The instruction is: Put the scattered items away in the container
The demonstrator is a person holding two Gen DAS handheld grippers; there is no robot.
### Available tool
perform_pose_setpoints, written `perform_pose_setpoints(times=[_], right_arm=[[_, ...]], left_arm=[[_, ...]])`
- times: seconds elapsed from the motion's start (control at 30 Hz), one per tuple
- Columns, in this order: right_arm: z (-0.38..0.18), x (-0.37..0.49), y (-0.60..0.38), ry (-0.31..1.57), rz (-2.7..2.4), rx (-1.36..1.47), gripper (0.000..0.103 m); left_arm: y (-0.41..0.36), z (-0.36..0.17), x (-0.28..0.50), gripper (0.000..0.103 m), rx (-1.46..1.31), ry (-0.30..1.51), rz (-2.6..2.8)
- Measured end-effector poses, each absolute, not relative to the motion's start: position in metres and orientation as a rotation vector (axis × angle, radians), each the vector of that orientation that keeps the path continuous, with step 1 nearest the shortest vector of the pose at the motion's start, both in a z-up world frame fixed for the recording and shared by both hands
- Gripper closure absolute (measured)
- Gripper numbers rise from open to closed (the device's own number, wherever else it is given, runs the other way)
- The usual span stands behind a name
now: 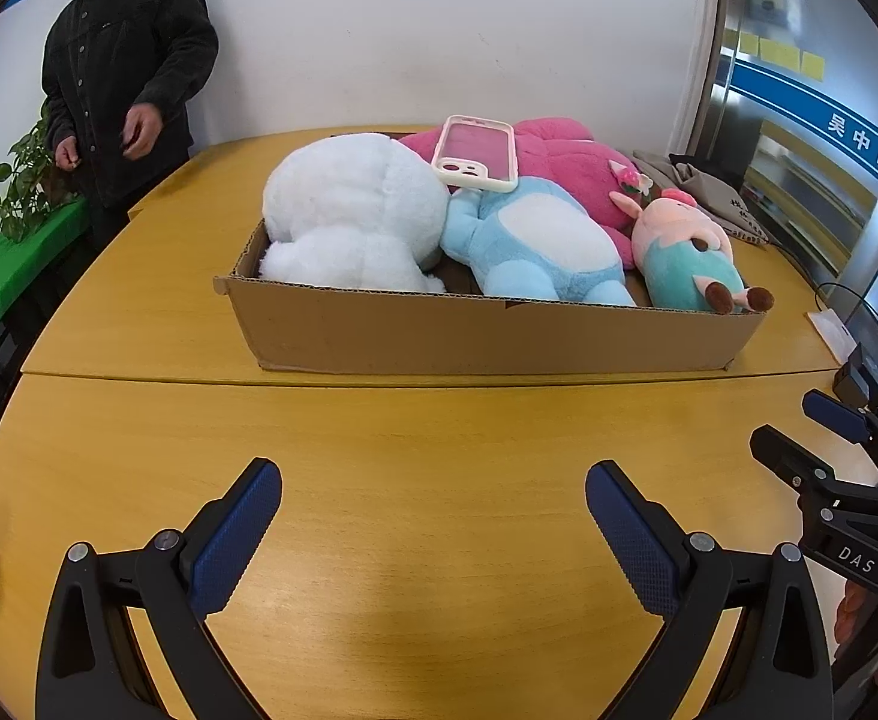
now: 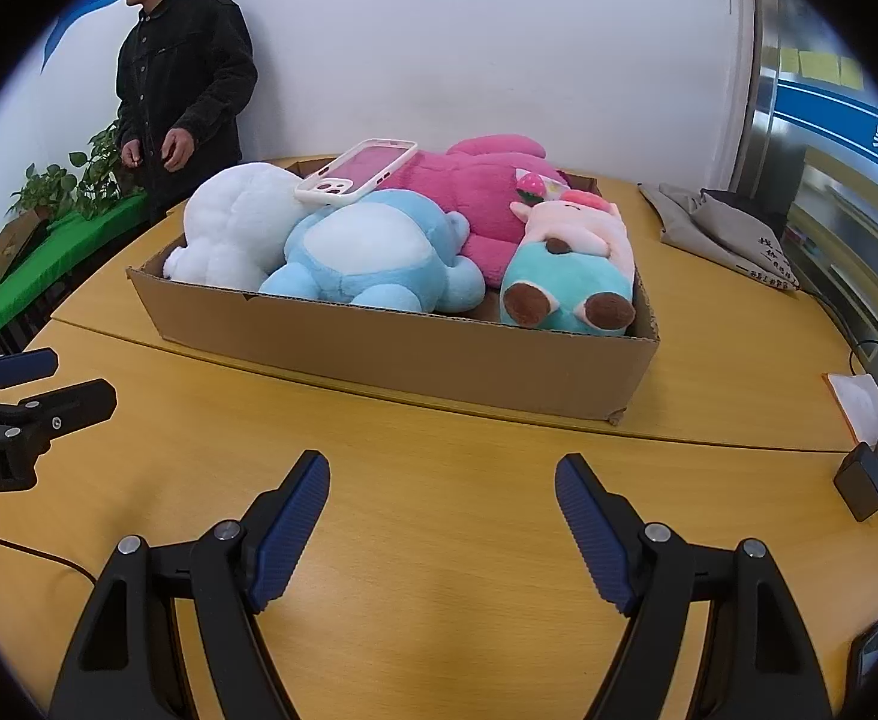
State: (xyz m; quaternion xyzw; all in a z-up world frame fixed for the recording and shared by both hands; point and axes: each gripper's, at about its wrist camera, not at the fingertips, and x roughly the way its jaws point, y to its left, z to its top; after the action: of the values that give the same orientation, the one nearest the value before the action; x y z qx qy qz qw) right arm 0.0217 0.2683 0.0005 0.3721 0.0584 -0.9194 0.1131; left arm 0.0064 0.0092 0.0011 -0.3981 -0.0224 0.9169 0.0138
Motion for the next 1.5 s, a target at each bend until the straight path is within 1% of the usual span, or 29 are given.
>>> perform_pose_setpoints(times=[0.23, 0.37, 0.63, 0.77, 0.83, 1.03, 1.1, 1.23, 1.33, 1.4, 1.43, 1.47, 1.5], right_arm=[[0.001, 0.02, 0.269, 0.161, -2.703, 1.077, 0.025], [0.002, 0.019, 0.27, 0.155, -2.706, 1.069, 0.025], [-0.003, 0.017, 0.279, 0.129, -2.704, 1.064, 0.025], [-0.01, 0.012, 0.299, 0.06, -2.675, 1.08, 0.025], [-0.015, 0.011, 0.311, 0.062, -2.665, 1.076, 0.025], [-0.05, 0.009, 0.365, 0.214, -2.625, 1.142, 0.025], [-0.065, 0.008, 0.386, 0.22, -2.615, 1.18, 0.025], [-0.086, 0.007, 0.41, 0.245, -2.56, 1.22, 0.025], [-0.092, 0.007, 0.416, 0.278, -2.491, 1.205, 0.019], [-0.093, 0.007, 0.418, 0.312, -2.439, 1.193, 0.015], [-0.094, 0.007, 0.42, 0.319, -2.418, 1.193, 0.011], [-0.095, 0.006, 0.422, 0.326, -2.398, 1.195, 0.0], [-0.096, 0.005, 0.424, 0.333, -2.376, 1.198, 0.0]], left_arm=[[0.051, 0.007, 0.033, 0.0, -1.271, -0.035, 2.853], [0.052, 0.008, 0.031, 0.0, -1.283, -0.071, 2.829], [0.042, 0.0, 0.033, 0.0, -1.277, -0.054, 2.824], [0.025, -0.008, 0.033, 0.0, -1.293, -0.072, 2.819], [0.009, -0.015, 0.033, 0.0, -1.321, -0.079, 2.82], [-0.04, -0.037, 0.035, 0.0, -1.401, -0.043, 2.852], [-0.057, -0.047, 0.037, 0.0, -1.412, -0.037, 2.849], [-0.085, -0.071, 0.034, 0.0, -1.454, 0.041, 2.787], [-0.112, -0.09, 0.031, 0.0, -1.502, 0.1, 2.757], [-0.134, -0.093, 0.033, 0.0, -1.455, 0.047, 2.735], [-0.145, -0.094, 0.032, 0.0, -1.451, 0.038, 2.737], [-0.156, -0.095, 0.032, 0.0, -1.452, 0.033, 2.742], [-0.163, -0.096, 0.031, 0.0, -1.438, 0.042, 2.735]])
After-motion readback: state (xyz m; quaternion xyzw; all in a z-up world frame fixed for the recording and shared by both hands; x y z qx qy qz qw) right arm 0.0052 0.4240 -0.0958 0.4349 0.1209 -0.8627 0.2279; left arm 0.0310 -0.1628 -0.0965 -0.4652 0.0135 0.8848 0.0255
